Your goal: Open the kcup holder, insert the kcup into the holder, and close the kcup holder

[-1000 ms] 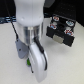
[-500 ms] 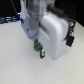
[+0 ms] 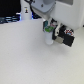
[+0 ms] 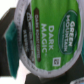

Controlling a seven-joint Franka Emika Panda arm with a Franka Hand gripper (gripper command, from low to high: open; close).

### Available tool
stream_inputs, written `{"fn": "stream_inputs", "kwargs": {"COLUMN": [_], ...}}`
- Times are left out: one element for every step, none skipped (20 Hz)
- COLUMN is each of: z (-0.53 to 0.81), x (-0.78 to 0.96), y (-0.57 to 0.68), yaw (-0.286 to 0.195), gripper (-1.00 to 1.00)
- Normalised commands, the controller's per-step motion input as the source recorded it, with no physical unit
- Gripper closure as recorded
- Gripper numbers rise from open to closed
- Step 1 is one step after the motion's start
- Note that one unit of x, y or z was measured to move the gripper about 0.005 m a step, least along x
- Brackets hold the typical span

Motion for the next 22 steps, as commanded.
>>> {"fn": "stream_inputs", "kwargs": {"z": [0.4, 0.39, 0.38, 0.36, 0.35, 0.34, 0.26, 0.24, 0.22, 0.16, 0.09, 0.07, 0.05, 0.04, 0.03, 0.02, -0.01, 0.02, -0.03, -0.02, -0.02, -0.02], "x": [-0.14, -0.16, -0.16, -0.16, -0.15, -0.16, -0.19, -0.26, -0.27, -0.28, -0.27, -0.28, -0.29, -0.27, -0.29, -0.3, -0.31, -0.26, -0.33, -0.34, -0.36, -0.36], "y": [0.52, 0.52, 0.53, 0.54, 0.54, 0.55, 0.51, 0.53, 0.52, 0.51, 0.49, 0.47, 0.46, 0.44, 0.44, 0.44, 0.44, 0.47, 0.43, 0.39, 0.38, 0.37], "yaw": [0.062, 0.061, 0.058, 0.051, 0.047, 0.045, 0.055, 0.076, 0.076, 0.079, 0.083, 0.088, 0.092, 0.09, 0.091, 0.091, 0.1, 0.088, 0.098, 0.101, 0.107, 0.108], "gripper": [1.0, 1.0, 1.0, 1.0, 1.0, 1.0, 1.0, 1.0, 1.0, 1.0, 1.0, 1.0, 1.0, 1.0, 1.0, 1.0, 1.0, 1.0, 1.0, 1.0, 1.0, 1.0]}}
